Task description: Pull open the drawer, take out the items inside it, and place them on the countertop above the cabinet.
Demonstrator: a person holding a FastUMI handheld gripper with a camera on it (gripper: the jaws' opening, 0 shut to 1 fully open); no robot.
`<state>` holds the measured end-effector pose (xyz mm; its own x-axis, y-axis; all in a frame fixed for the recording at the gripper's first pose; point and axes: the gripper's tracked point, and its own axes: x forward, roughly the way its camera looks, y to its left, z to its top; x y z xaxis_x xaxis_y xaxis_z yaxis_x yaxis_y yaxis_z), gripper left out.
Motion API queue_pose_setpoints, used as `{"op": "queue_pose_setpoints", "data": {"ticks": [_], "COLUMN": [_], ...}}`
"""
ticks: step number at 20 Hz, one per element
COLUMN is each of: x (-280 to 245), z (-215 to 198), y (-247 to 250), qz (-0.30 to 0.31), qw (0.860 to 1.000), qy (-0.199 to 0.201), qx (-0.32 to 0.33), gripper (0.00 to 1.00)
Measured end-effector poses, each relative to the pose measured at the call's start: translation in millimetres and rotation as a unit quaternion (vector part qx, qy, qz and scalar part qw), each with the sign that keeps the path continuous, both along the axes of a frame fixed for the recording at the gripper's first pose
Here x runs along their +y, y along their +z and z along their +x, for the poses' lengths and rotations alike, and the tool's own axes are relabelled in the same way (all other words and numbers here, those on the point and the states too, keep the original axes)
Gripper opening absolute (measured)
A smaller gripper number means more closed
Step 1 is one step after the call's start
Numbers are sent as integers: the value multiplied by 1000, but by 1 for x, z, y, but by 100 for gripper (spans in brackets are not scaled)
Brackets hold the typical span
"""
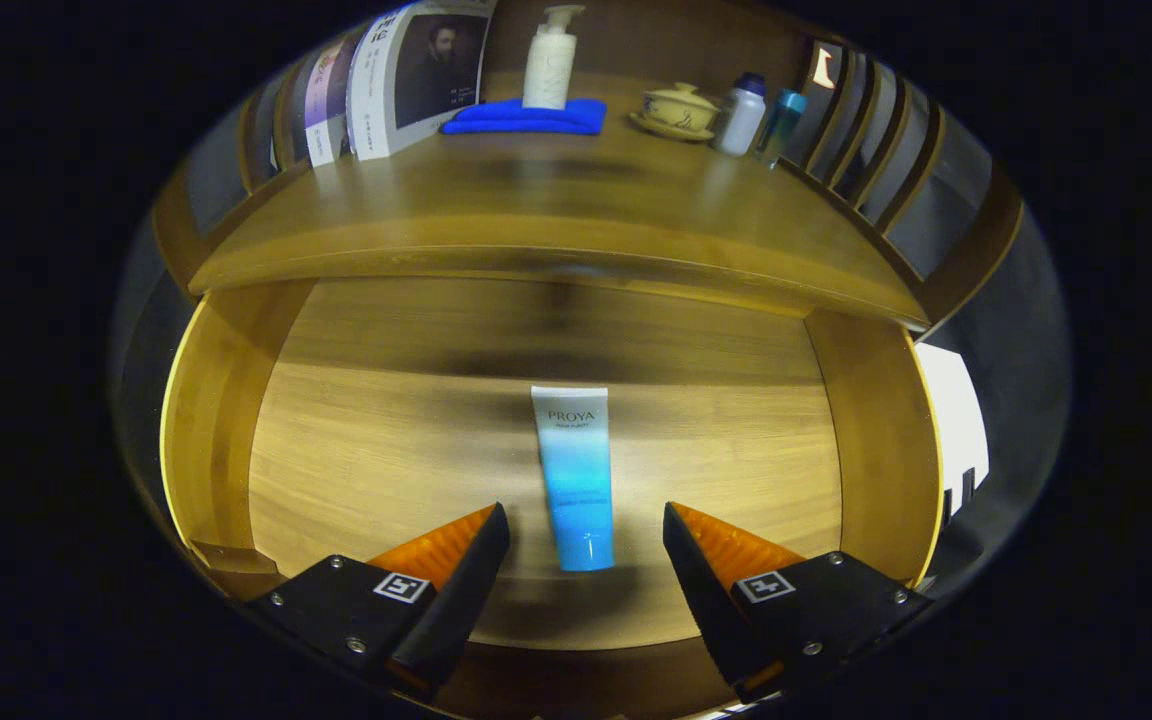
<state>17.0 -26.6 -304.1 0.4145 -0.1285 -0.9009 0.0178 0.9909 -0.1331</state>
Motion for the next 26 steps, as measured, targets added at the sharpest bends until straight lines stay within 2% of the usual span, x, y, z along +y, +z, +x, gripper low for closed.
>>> {"op": "queue_pose_setpoints", "data": {"ticks": [6,9,11,14,17,22,26], "x": [-19,-18,-17,-11,-14,-33,-41], "z": [-7,1,12,11,12,12,5], "y": [-24,-24,-27,-39,-34,-21,2], "qz": [-28,-19,-15,13,7,-29,-66], "qw": [996,995,996,995,996,997,997], "qy": [18,27,35,38,36,18,19], "qx": [84,92,81,89,86,68,41], "gripper": [94,91,84,63,46,33,33]}}
